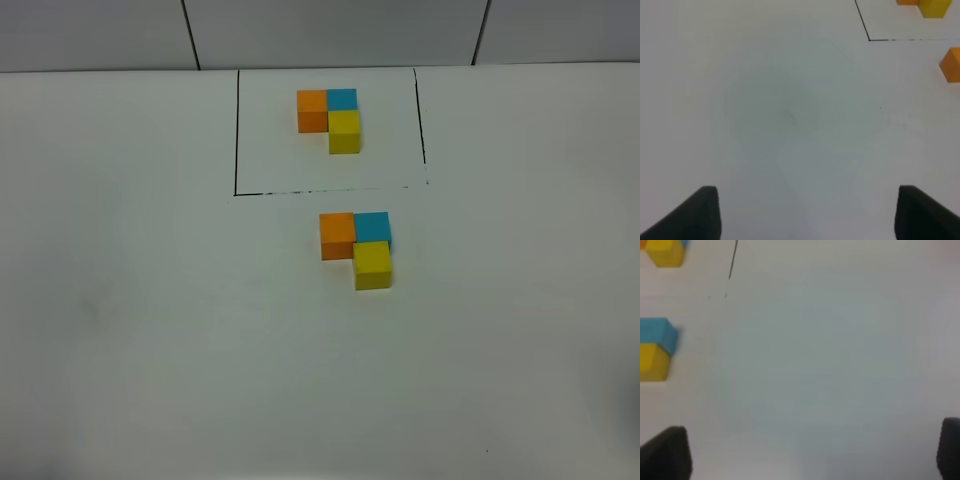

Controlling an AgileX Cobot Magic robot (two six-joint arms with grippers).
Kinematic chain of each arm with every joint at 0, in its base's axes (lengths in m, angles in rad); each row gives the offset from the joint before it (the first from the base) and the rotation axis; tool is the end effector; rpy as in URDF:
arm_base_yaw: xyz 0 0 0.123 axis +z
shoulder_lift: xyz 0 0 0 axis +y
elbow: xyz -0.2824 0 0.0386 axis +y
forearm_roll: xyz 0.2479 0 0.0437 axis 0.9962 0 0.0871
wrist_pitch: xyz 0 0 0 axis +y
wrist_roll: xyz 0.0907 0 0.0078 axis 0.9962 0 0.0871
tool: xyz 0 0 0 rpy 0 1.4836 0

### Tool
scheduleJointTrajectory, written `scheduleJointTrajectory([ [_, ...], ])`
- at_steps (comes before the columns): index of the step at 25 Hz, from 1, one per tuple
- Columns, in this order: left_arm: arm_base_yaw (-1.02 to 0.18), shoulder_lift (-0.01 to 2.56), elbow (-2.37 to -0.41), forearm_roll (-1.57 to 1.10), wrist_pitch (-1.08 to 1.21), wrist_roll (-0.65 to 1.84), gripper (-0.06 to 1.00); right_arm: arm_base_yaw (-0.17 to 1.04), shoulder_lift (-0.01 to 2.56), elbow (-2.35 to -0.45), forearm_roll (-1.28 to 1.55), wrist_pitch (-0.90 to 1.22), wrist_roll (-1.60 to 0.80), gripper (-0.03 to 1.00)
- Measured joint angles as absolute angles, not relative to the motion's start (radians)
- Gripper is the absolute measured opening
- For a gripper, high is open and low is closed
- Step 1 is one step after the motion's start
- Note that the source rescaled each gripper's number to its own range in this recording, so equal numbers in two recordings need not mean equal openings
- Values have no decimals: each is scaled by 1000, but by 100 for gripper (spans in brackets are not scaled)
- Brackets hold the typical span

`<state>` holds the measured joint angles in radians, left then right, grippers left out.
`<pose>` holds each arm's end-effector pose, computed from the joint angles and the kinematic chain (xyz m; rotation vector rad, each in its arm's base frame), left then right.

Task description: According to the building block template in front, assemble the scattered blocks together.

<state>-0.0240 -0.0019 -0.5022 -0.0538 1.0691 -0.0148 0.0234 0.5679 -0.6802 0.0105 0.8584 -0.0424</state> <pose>-0.0059 -0.0042 0.2772 0.0123 2.0485 -0.0886 0.0960 0.0030 0.3228 -0.0700 2.2285 0.0022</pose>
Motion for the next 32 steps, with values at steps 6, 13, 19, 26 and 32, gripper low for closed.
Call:
scheduleJointTrajectory([
  [6, -24, -2, -502, -54, 1069, -15, 54, 23, 413, -677, 72, 992, -49, 100],
  [13, -24, -2, -502, -54, 1069, -12, 54, 24, 283, -618, 127, 1036, -49, 100],
  [19, -24, -2, -502, -54, 1069, -12, 54, 24, 182, -592, 152, 1041, -49, 100],
  [26, -24, -2, -502, -54, 1069, -12, 54, 24, 84, -508, 155, 1045, -54, 99],
  [32, -24, -2, -502, -54, 1069, -13, 54, 26, 14, -501, 155, 1049, -53, 97],
])
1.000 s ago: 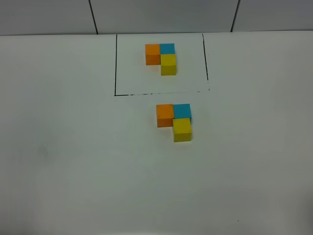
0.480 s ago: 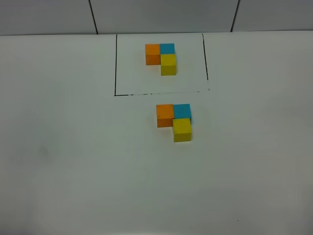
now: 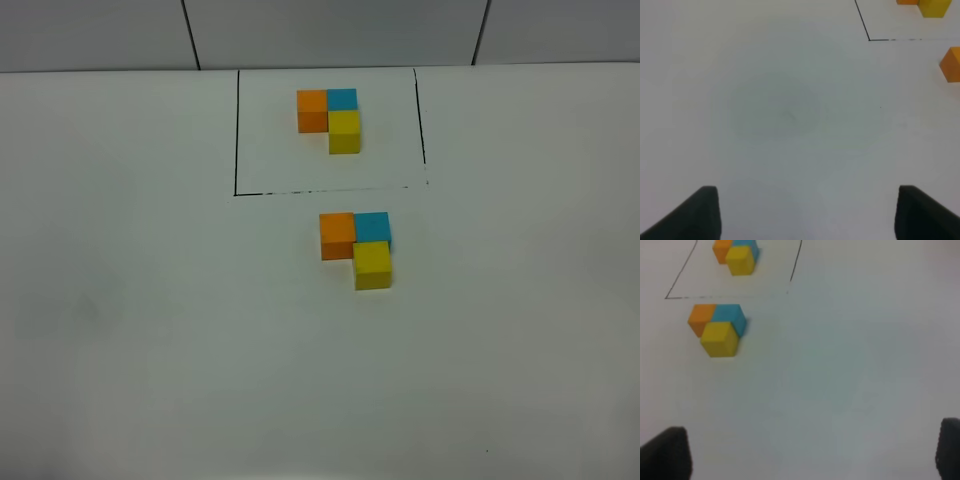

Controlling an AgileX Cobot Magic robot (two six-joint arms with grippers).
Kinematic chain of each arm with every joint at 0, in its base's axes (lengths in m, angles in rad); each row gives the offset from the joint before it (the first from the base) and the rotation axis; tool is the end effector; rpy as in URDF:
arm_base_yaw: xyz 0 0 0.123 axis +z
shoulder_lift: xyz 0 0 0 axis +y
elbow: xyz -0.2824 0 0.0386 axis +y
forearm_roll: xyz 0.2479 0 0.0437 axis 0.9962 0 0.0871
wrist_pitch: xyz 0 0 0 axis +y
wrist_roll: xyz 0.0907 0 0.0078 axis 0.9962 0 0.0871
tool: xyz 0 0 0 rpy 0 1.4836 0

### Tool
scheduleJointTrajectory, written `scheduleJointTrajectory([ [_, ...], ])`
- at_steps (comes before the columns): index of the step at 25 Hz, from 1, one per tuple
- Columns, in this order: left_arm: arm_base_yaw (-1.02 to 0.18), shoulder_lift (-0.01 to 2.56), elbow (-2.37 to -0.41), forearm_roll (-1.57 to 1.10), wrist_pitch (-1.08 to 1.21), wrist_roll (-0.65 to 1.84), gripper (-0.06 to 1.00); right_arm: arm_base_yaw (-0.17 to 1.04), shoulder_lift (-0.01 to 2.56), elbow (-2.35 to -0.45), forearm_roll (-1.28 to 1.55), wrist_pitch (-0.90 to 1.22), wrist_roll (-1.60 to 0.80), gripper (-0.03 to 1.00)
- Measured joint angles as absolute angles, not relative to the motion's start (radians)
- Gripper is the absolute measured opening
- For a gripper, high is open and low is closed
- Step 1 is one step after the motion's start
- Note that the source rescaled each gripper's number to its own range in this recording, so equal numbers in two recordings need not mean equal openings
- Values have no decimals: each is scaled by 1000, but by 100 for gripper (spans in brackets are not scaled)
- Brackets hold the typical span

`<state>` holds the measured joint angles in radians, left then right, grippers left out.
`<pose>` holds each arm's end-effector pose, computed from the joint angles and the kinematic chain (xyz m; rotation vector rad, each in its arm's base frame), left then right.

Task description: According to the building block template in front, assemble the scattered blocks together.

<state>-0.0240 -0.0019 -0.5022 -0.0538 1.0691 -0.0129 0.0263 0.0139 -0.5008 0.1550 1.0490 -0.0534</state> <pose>-0.0059 -0.0042 0.2772 0.0143 2.0485 -0.0874 -0.0031 0.0121 0.2792 -0.0861 2.0382 0.1686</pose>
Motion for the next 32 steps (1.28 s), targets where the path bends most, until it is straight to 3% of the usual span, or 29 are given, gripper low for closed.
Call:
scheduleJointTrajectory([
  [13, -24, -2, -502, -54, 1069, -13, 54, 44, 14, -499, 138, 1052, -34, 83],
  [32, -24, -2, -502, -54, 1069, -13, 54, -12, 13, -499, 83, 1052, 29, 82],
])
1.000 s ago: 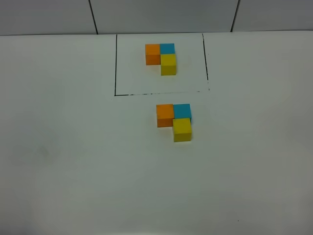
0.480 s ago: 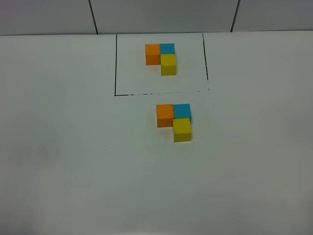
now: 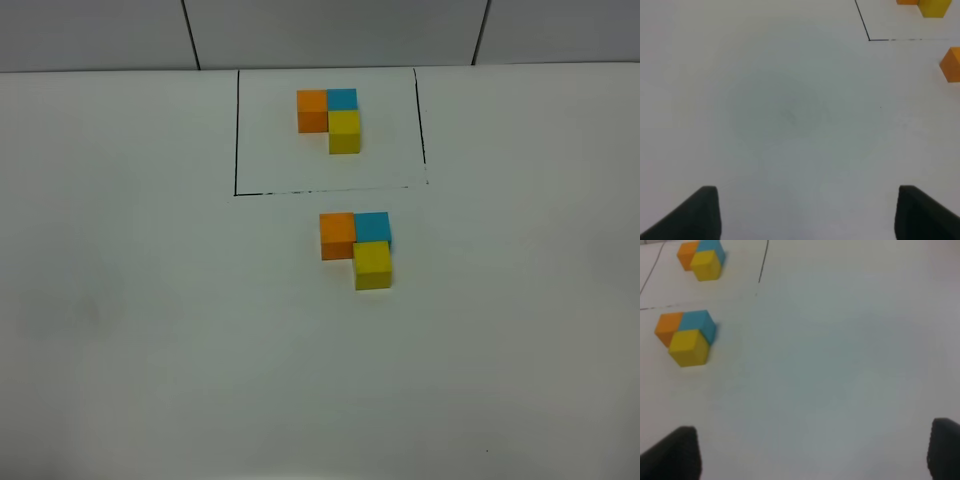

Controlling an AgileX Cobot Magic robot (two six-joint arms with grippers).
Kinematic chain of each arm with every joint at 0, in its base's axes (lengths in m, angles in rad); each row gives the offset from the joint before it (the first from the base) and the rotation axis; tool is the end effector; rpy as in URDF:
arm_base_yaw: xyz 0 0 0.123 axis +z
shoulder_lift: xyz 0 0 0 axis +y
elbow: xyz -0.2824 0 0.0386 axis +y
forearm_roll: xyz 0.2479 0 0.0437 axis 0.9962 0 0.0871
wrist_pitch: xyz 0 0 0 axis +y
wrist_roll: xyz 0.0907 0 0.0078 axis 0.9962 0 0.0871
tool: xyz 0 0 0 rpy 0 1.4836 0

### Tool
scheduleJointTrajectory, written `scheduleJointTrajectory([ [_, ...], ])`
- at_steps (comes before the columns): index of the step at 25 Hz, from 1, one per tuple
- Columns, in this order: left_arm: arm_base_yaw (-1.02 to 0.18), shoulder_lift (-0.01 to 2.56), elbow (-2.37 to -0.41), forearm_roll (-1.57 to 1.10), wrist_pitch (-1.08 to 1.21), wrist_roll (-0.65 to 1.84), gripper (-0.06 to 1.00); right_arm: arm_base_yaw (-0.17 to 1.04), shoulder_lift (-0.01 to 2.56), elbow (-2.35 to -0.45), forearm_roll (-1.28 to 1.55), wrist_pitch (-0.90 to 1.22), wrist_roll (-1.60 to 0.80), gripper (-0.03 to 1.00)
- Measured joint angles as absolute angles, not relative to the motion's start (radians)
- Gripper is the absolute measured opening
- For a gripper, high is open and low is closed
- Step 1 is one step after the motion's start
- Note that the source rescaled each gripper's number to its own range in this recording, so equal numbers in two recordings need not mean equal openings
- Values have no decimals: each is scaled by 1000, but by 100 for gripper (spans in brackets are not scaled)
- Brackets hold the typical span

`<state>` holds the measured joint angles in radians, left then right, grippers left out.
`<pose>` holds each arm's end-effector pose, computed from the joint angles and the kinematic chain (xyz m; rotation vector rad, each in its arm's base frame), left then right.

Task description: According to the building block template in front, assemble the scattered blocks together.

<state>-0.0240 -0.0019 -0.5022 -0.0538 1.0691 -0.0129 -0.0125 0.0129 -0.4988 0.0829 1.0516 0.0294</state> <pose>-0.0059 -0.0042 0.2772 0.0143 2.0485 -0.0874 -0.0024 0.0066 0.2778 0.0402 2.0479 0.1099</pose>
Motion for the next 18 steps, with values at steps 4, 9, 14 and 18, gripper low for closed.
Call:
scheduleJointTrajectory([
  [4, -24, -2, -502, -54, 1069, -13, 54, -15, 13, -499, 83, 1052, 29, 80],
  [9, -24, -2, -502, -54, 1069, -13, 54, -15, 13, -499, 83, 1052, 29, 79],
  [14, -24, -2, -502, -54, 1069, -14, 54, -15, 13, -499, 83, 1052, 28, 77],
  [18, -24, -2, -502, -54, 1069, -14, 54, -15, 13, -499, 83, 1052, 28, 76],
])
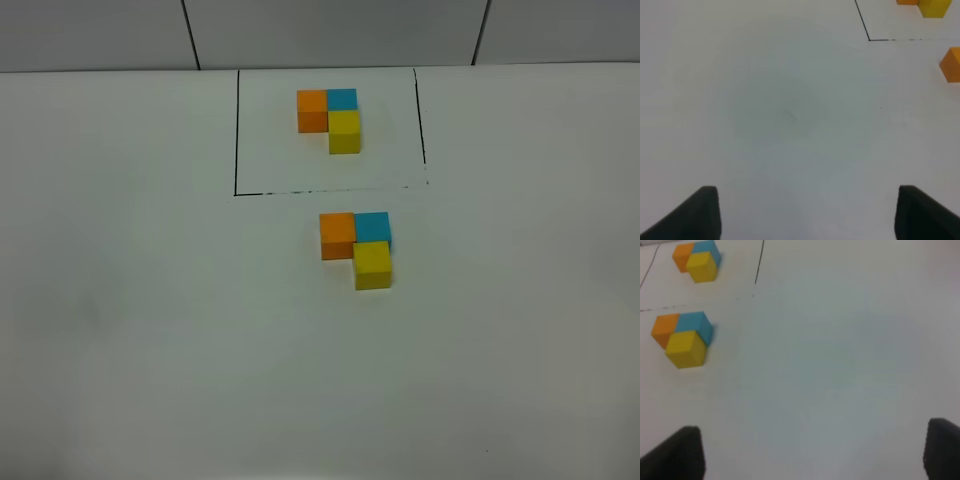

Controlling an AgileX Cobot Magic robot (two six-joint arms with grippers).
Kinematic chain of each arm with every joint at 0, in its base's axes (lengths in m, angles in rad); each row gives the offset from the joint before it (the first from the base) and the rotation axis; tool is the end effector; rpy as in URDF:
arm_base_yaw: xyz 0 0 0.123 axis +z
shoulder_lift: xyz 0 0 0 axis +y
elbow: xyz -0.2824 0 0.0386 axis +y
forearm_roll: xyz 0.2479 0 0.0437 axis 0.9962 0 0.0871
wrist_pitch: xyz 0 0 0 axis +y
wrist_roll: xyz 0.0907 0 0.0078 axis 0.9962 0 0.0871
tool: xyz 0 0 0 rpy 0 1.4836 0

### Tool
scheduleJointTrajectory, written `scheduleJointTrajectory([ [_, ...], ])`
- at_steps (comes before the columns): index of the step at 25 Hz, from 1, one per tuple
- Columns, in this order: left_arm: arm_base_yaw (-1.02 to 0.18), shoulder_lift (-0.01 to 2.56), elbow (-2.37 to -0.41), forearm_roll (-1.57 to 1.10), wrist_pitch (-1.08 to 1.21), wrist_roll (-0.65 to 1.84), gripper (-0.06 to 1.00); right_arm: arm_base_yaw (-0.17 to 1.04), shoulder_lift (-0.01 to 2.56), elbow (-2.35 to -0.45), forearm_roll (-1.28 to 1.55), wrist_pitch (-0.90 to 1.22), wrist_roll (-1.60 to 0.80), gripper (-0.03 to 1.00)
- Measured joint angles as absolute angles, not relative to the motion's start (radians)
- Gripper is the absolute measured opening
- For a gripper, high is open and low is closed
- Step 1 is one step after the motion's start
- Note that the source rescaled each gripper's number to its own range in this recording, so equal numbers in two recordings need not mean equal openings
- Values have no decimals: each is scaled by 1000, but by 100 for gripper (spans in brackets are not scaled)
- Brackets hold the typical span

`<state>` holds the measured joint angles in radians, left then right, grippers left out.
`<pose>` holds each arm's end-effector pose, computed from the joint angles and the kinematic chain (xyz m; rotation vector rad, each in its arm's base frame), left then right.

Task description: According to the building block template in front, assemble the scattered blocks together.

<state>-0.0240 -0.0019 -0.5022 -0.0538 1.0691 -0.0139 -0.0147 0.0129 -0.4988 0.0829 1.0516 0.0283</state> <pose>-0.0059 -0.0042 0.2772 0.0132 2.0485 -0.0881 -0.0024 0.0066 0.2778 0.0414 2.0478 0.1078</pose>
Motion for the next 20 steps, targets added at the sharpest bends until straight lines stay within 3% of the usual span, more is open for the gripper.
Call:
scheduleJointTrajectory([
  [20, -24, -2, -502, -54, 1069, -15, 54, -15, 13, -499, 83, 1052, 29, 75],
])
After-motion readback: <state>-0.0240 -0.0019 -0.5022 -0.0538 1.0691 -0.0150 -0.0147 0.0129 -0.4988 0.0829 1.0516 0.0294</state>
